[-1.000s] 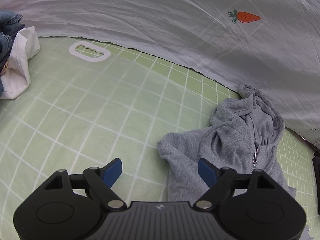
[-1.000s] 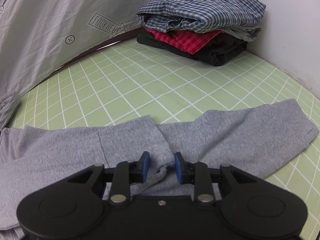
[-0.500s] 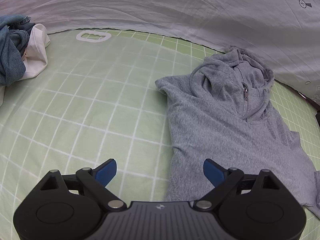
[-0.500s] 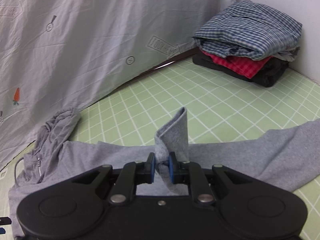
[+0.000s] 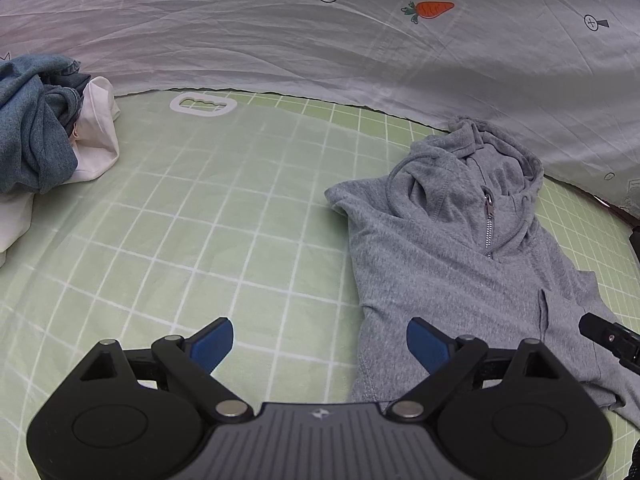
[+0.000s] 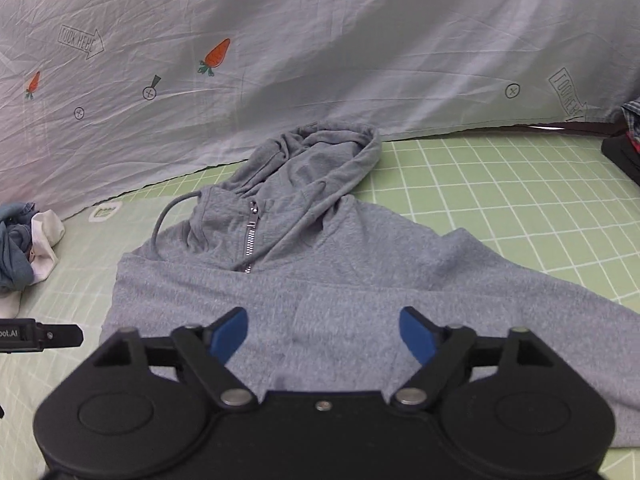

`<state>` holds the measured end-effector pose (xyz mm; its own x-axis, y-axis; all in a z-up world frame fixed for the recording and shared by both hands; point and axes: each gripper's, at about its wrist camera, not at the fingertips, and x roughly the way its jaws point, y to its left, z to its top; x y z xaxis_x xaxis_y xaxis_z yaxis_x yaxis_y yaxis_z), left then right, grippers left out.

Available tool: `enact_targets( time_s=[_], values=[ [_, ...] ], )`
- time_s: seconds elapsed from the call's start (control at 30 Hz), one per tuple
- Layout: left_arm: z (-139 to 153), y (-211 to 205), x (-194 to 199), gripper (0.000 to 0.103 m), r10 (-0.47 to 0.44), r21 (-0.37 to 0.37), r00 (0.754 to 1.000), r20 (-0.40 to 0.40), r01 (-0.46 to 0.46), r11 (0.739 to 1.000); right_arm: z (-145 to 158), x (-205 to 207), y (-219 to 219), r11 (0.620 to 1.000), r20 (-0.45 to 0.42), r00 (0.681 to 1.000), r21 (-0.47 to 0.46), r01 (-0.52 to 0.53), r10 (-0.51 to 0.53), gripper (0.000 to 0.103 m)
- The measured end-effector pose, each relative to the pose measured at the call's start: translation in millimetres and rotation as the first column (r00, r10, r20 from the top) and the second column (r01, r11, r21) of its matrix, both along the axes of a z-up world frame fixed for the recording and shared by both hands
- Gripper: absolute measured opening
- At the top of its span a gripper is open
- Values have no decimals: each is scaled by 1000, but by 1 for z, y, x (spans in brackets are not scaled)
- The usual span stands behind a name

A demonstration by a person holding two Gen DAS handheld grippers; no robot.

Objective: Fold clothes

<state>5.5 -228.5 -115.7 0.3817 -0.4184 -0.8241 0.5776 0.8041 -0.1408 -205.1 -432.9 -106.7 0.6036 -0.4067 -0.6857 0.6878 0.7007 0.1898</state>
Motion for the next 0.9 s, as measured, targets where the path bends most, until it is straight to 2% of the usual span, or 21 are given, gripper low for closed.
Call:
enact_targets(
  time_s=[0.13,0.3,0.43,0.5,0.6,0.7,0.77,0.9],
  values=[
    [1,-5,-6,94,-21,2,1000,1,21,1000,-2,-34,-10,995,29,995,-17,94,-93,103],
    [9,-24,-23,94,-96,5,994,44,96,995,-9,-83,-23,963,-18,964,-54,265,-266,103],
    [18,-53,-39,94,-208,24,974,91,207,978,-16,-121,-27,931,-70,933,-127,343,-354,103],
    [20,-69,-48,94,-253,28,962,106,251,968,-21,-138,-32,913,-78,914,-125,387,-398,103],
    [20,-90,-60,94,-304,10,949,86,304,953,-29,-159,-43,888,-93,885,-111,446,-456,103],
    [12,-115,-70,93,-391,-30,920,27,391,920,-39,-170,-59,871,-111,865,-94,481,-490,103],
    [8,-130,-76,92,-430,-21,903,13,430,903,-44,-174,-69,860,-109,853,-86,504,-511,103],
    [-1,-151,-79,87,-462,-13,887,-18,462,887,-54,-170,-87,854,-138,843,-100,510,-520,103]
  ],
)
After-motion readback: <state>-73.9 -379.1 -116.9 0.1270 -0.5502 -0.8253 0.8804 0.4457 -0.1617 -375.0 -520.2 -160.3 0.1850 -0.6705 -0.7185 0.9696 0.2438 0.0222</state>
